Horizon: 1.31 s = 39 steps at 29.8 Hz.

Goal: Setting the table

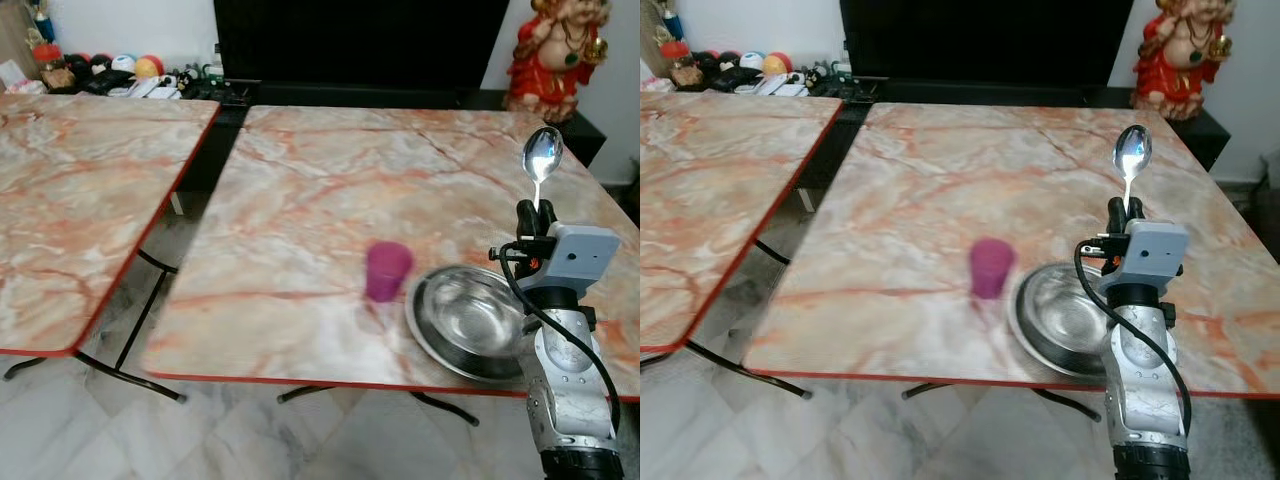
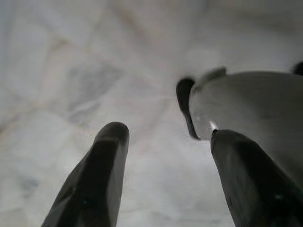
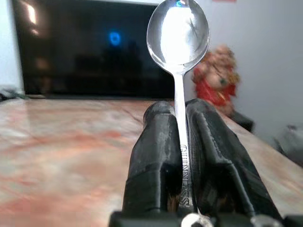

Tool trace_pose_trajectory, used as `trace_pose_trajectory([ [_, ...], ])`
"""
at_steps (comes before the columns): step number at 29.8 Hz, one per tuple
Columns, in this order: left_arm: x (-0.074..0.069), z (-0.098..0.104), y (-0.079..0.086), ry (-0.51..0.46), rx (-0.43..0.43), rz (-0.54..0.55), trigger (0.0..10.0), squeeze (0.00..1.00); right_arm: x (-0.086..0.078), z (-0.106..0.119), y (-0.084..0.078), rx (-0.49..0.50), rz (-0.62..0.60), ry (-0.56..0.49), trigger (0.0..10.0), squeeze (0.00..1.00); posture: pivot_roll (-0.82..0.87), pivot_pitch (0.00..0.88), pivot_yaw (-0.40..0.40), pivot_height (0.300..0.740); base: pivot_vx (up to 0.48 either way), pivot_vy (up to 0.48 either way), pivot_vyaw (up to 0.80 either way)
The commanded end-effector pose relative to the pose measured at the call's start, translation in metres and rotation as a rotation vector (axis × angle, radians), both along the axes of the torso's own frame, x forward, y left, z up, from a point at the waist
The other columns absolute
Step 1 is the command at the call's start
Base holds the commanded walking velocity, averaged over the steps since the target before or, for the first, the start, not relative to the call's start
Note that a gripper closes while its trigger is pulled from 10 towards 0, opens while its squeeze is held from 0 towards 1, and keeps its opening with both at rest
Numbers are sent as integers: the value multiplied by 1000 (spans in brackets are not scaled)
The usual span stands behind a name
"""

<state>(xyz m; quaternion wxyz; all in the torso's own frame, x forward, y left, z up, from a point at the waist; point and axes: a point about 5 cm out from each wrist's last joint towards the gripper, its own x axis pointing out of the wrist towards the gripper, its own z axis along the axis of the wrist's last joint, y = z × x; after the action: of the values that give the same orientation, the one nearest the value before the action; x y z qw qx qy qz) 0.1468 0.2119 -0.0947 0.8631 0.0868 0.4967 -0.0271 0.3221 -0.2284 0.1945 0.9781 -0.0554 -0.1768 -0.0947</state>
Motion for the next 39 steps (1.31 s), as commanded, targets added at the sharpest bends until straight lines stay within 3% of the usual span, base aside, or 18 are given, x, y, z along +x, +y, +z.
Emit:
trace_pose_trajectory([
  [1, -7, 0, 12, 28, 27, 10, 10000, 0, 1, 9, 3, -13, 12, -30, 10000, 0, -20, 108, 8, 740, 0, 0, 0],
  [9, -5, 0, 13, 15, 18, 26, 10000, 0, 2, 4, -23, -29, -83, 40, 10000, 0, -19, 108, 4, 740, 0, 0, 0],
  [16, -5, 0, 12, 23, 12, 17, 10000, 0, 6, -22, -41, -93, -121, 255, 10000, 0, -24, 110, 7, 740, 0, 0, 0],
  [18, -3, 1, 11, 24, 8, 13, 10000, 0, 9, -39, -48, -75, -107, 370, 10000, 0, -22, 112, 9, 740, 0, 0, 0],
  [26, 4, 2, 8, 16, -4, 9, 10000, 0, 17, -46, -59, -61, -121, 437, 10000, 0, -5, 122, 17, 740, 0, 0, 0],
  [30, 5, 2, 4, 19, -9, 5, 10000, 0, 24, -40, -61, -33, -97, 421, 10000, 0, -9, 127, 25, 740, 0, 0, 0],
  [35, 6, 1, -2, 17, -21, -6, 10000, 0, 21, -63, -66, 30, -94, 506, 10000, 0, 7, 132, 30, 740, 0, 0, 0],
  [39, 8, 2, -3, 12, -28, -6, 10000, 0, 21, -67, -66, 65, -63, 524, 10000, 0, 3, 131, 31, 740, 0, 0, 0],
])
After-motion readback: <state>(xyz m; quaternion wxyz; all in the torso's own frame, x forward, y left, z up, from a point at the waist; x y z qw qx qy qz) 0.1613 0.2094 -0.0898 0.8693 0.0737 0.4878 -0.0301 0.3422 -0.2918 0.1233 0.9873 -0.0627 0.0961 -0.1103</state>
